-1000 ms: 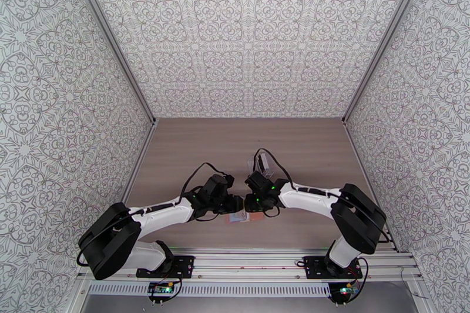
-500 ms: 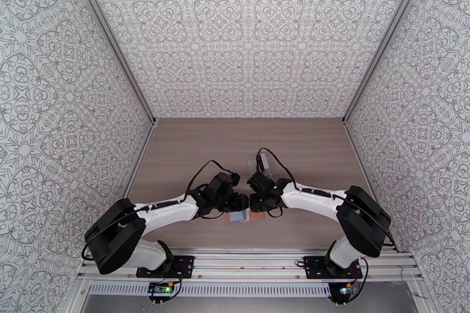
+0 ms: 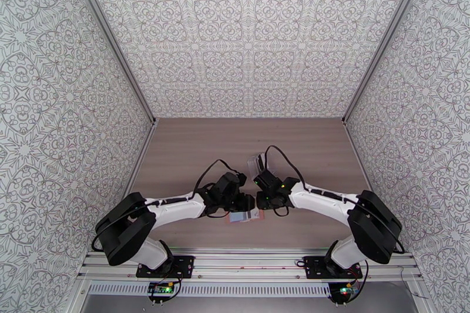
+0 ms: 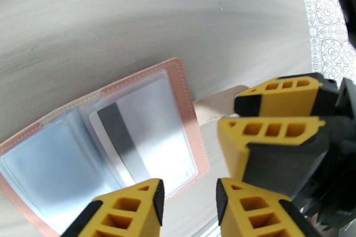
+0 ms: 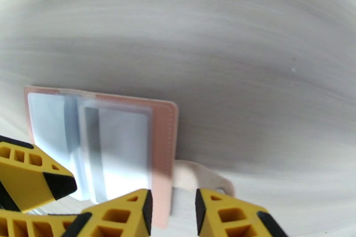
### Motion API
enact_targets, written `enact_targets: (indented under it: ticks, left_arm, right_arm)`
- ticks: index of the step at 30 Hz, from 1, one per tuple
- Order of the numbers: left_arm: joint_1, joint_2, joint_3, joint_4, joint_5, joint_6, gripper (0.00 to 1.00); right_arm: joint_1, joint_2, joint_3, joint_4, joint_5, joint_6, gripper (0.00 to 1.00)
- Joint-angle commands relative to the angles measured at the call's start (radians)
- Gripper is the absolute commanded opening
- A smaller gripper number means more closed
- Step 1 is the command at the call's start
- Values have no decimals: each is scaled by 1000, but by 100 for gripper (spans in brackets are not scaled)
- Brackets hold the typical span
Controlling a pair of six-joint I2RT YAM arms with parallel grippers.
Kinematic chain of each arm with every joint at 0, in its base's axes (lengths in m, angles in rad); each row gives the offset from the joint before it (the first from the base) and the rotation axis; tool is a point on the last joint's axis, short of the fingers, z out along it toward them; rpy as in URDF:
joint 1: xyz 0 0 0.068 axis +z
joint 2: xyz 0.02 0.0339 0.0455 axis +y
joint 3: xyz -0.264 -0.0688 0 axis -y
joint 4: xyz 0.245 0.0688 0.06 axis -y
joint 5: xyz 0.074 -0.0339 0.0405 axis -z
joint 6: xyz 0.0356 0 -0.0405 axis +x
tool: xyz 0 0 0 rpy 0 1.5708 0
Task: Put the credit cards into the card holder
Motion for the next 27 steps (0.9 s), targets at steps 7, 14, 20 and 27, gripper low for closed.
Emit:
enact_targets:
  ticks: [7, 14, 20, 27]
  left_arm:
    - [53, -89, -36, -27, -16, 9, 40]
    - [139, -239, -135, -92, -38, 27, 40]
    - [197, -335, -218, -99, -35, 16, 40]
    - [196, -314, -229, -88, -18, 20, 41]
  right_arm:
    - [-18, -77, 21, -37, 15, -53, 35]
    - [-70, -89, 155, -128, 67, -125, 45]
    - [-169, -28, 292, -165, 71, -230, 52]
    - [-243, 171, 526, -241, 58, -356, 59]
